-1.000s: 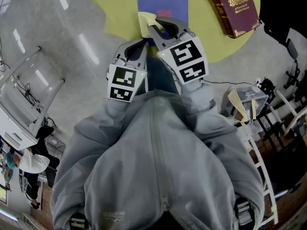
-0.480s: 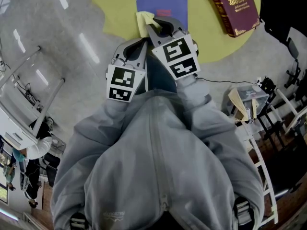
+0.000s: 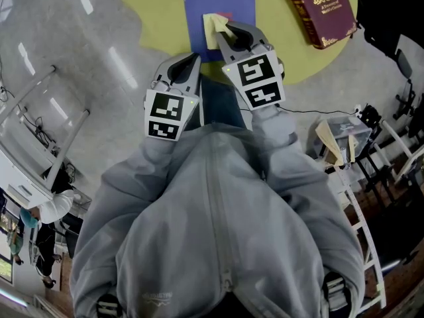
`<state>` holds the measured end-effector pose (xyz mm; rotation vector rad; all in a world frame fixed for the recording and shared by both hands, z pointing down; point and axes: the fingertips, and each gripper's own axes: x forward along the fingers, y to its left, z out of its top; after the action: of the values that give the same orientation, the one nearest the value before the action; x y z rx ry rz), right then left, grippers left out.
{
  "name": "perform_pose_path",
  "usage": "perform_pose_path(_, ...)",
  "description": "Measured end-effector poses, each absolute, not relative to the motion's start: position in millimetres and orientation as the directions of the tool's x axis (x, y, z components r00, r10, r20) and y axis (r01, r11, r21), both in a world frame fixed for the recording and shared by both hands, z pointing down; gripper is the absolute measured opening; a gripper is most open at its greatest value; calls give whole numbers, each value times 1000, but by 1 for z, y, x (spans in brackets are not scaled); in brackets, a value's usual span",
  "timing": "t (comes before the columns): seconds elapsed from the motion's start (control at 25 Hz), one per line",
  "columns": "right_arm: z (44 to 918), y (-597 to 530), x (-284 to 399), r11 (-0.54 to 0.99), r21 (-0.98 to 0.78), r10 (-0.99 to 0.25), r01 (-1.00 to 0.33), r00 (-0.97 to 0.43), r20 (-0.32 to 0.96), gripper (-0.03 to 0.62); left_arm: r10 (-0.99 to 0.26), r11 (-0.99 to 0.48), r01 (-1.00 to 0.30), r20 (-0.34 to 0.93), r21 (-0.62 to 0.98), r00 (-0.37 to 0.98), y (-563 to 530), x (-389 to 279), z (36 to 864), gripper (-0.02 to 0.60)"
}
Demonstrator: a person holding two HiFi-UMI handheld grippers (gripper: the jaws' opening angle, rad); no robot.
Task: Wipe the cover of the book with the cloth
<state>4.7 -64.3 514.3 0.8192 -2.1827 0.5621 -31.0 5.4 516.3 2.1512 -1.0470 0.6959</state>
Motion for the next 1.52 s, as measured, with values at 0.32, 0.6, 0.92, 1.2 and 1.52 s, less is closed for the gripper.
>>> perform_pose_path(0.32, 518, -70, 45, 659, -98, -421, -745, -474, 773, 55, -482, -478, -822, 690, 310, 541, 5, -29, 518, 18)
perform_pose_path(0.6, 519, -72, 74, 626, -58, -450, -778, -421, 787, 55, -477, -478, -822, 695, 308, 538, 6, -29, 518, 18)
perform_pose_path(0.92, 517, -73, 91, 609, -14, -472, -793, -377, 797, 55, -475, -473, -822, 694, 317, 541, 8, -31, 514, 18)
perform_pose_path(1.2, 518, -72, 101, 597, 18, -478, -802, -338, 811, 55, -474, -479, -813, 682, 331, 557, 16, -33, 505, 18)
perform_pose_path(1.52, 494, -74, 101, 596, 34, -506, -802, -343, 792, 55, -444, -494, -806, 702, 326, 557, 23, -32, 513, 18)
